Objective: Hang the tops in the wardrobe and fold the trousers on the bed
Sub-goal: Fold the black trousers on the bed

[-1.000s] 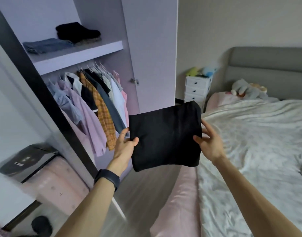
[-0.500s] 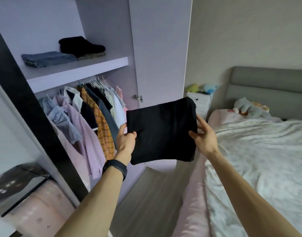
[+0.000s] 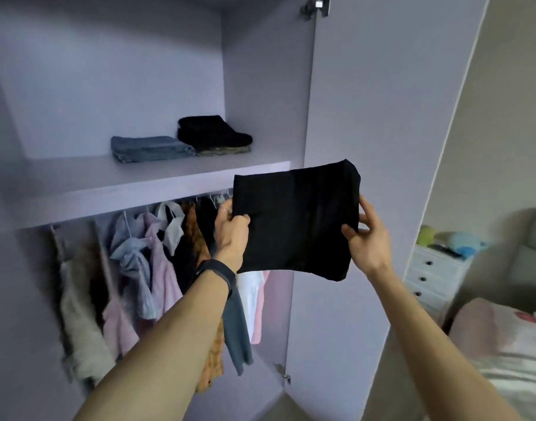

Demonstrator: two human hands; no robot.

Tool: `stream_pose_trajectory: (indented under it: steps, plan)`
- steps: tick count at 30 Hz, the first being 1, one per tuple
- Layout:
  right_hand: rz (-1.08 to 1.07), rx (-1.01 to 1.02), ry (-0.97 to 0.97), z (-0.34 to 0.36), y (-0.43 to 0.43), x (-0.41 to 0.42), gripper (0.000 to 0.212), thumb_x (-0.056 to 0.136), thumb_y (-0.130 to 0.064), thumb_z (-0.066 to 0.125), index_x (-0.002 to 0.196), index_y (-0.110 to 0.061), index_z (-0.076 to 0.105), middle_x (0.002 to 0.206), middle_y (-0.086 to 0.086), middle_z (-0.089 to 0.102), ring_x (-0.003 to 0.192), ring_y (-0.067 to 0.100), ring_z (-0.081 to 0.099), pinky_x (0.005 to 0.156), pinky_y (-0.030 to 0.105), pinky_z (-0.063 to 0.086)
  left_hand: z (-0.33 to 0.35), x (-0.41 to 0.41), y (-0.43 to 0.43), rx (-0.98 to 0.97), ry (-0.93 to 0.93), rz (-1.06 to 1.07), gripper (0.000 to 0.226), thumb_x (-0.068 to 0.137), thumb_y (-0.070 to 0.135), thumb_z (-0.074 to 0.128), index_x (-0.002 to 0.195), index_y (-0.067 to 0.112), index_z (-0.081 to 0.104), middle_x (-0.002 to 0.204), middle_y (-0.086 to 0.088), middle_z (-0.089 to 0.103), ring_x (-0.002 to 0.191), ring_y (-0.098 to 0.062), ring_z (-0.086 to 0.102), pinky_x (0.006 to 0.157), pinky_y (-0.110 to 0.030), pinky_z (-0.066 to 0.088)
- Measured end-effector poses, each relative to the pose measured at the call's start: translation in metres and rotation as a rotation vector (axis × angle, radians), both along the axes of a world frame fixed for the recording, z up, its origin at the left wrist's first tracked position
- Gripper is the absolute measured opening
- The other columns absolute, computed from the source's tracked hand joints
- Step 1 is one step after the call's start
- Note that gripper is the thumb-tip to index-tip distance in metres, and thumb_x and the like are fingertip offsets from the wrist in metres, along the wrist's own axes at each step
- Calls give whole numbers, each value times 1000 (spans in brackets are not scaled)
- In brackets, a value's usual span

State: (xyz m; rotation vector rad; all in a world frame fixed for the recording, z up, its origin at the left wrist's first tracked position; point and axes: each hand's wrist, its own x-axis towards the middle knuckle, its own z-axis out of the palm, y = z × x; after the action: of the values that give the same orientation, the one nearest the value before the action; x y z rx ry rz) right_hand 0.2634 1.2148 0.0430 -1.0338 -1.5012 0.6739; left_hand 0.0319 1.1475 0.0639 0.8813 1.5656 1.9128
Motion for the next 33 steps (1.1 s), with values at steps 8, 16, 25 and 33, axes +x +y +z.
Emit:
stream_pose_trajectory:
  steps: [8, 16, 25, 33]
  plan:
    - [244, 77, 85, 71, 155, -77, 73, 94, 3, 63, 144, -48, 46, 114, -9, 65, 103, 19, 68, 96, 41, 55, 75, -92, 92, 33, 145, 69, 41, 93, 7, 63, 126, 32, 58, 110, 0, 70, 105, -20, 66, 99, -44, 52]
    - [503, 108, 75, 140, 222, -187, 70, 91, -4, 68, 138, -52, 48, 113, -10, 66, 104, 18, 68, 93, 50, 58, 149, -171, 73, 70, 231, 183, 41, 97, 8, 64, 132, 29, 57, 113, -2, 71, 96, -15, 70, 78, -34, 59]
    - [711, -3, -2, 192, 279, -300, 71, 87, 7, 67, 139, -39, 53, 106, 3, 72, 103, 28, 69, 89, 56, 58, 186, -263, 82, -57, 218, 184, 47, 94, 13, 69, 136, 31, 56, 105, 1, 76, 93, -18, 73, 69, -36, 58]
    - [699, 15, -78, 230, 331, -405, 67, 91, 5, 67, 141, -35, 51, 100, 9, 73, 89, 31, 72, 71, 53, 62, 208, -359, 137, -70, 224, 236, 45, 95, 13, 67, 135, 28, 53, 113, -3, 71, 99, -23, 69, 68, -36, 54]
